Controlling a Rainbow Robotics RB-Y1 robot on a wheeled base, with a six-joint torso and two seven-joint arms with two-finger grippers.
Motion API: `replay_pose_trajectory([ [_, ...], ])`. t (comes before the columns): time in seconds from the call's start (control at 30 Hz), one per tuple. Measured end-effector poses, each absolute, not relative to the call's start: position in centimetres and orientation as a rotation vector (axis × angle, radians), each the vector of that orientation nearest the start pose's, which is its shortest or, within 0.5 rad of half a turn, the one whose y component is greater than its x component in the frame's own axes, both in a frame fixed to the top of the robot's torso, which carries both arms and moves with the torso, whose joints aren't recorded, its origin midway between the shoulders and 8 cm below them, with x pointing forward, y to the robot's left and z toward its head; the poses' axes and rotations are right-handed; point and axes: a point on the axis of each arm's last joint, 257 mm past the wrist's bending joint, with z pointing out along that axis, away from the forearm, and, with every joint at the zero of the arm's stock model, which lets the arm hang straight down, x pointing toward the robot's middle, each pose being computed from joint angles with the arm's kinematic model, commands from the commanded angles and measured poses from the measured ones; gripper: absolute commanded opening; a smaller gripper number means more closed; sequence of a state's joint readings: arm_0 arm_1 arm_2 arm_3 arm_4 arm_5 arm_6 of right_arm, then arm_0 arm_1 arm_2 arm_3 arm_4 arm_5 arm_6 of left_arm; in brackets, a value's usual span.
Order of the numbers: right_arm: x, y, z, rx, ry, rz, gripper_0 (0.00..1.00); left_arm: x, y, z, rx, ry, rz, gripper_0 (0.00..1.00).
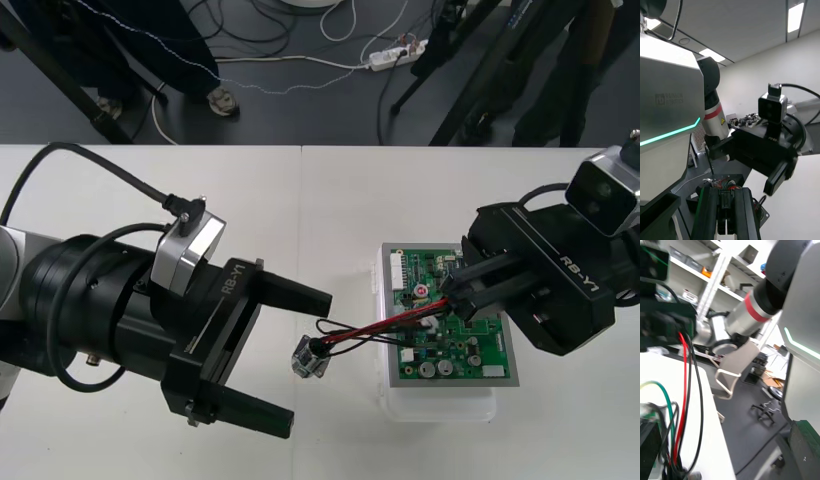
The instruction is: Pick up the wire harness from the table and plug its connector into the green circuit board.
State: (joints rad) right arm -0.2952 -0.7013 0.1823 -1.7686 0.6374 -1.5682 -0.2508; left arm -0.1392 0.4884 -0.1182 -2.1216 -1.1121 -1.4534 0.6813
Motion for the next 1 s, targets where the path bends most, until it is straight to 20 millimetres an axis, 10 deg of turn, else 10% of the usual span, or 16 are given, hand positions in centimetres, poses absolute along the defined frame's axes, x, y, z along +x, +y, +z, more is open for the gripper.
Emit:
replay_pose_trajectory([
  [0.4, 25.1, -10.4, -3.9, -1.3, 0.94, 1.504, 0.0, 24.3, -0.6, -2.7, 1.221, 1.181, -1.395, 1.0],
  [1.0, 26.0, -11.4, -3.0, -1.247, 0.955, 1.428, 0.0, 27.8, -3.6, -2.8, 1.1, 1.183, -1.268, 1.0],
])
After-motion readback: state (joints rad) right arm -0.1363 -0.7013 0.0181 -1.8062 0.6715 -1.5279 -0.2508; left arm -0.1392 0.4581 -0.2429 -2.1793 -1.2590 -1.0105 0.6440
